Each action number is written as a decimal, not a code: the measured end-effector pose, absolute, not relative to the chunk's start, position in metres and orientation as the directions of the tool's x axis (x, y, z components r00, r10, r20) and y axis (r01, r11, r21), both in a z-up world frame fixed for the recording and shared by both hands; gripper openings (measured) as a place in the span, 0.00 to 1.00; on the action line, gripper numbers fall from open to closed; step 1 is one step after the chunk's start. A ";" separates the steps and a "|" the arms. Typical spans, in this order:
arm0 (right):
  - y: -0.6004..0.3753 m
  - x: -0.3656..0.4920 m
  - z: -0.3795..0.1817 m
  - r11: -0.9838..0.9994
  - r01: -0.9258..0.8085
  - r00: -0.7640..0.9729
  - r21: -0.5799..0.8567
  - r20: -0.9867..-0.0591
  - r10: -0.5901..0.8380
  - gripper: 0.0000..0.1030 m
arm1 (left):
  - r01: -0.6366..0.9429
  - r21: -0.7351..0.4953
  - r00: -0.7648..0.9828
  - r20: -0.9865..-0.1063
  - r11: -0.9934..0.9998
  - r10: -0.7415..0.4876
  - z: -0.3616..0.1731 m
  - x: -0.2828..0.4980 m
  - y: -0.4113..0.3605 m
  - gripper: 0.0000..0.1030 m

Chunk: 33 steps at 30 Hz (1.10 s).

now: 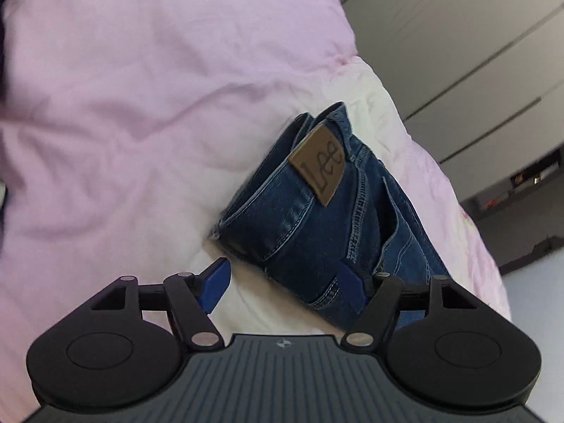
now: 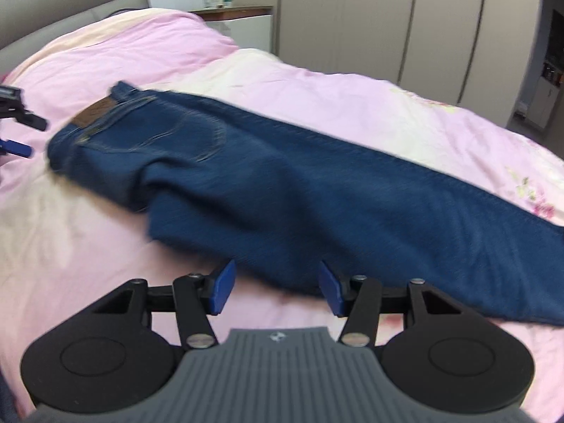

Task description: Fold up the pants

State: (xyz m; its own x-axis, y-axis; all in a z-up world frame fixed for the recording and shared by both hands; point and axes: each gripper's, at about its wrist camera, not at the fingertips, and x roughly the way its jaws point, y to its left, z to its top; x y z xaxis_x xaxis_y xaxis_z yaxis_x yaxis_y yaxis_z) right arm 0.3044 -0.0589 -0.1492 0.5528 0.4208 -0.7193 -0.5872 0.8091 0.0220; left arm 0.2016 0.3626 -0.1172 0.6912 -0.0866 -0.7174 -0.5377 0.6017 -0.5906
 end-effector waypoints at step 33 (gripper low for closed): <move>0.033 0.292 -0.167 0.636 -0.729 0.241 0.255 -0.773 0.587 0.06 | -0.629 -0.351 0.576 -0.810 0.693 0.112 -0.117 0.238 0.395 0.14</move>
